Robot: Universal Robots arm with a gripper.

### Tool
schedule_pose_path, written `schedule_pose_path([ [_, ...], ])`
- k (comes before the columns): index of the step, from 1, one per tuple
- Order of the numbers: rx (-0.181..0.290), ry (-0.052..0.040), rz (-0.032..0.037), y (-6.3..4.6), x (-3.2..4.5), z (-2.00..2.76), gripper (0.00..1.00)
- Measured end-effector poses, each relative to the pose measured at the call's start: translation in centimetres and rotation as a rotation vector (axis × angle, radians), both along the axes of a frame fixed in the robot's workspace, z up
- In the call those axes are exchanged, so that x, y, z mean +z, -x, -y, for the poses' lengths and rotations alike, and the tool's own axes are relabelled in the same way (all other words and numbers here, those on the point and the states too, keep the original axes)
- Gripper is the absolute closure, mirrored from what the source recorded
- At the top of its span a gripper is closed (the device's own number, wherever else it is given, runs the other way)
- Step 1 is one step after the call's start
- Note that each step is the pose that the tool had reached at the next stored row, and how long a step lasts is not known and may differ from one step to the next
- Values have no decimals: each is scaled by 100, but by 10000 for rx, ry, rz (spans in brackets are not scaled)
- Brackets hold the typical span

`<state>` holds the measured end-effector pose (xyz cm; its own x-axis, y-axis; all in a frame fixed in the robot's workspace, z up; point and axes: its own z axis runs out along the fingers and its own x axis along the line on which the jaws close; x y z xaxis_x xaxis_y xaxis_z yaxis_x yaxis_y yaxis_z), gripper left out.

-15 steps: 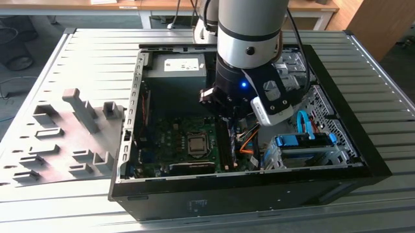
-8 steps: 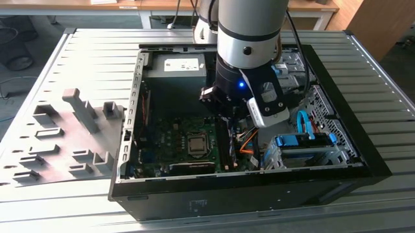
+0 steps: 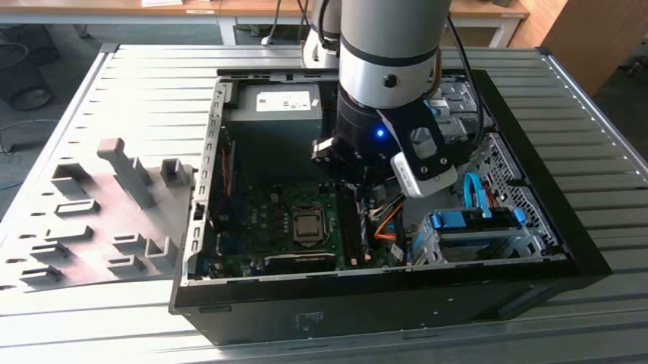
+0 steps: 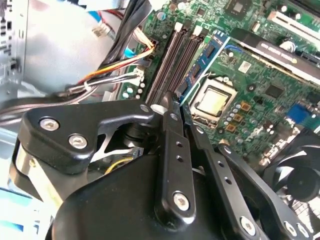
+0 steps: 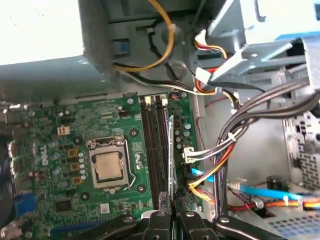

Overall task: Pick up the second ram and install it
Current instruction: 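Insert the second ram into the second slot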

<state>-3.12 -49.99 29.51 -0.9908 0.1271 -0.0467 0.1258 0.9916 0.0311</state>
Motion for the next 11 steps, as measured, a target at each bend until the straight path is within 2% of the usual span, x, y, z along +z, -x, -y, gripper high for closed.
schedule_pose_path([
  [1, 53, -134, -1, 0, -1, 0, 86],
  [4, 76, -656, 0, 0, -1, 0, 86],
  [5, 182, -695, -3, 1, -4, 0, 86],
  [11, 1276, -696, -41, 0, -22, 0, 86],
])
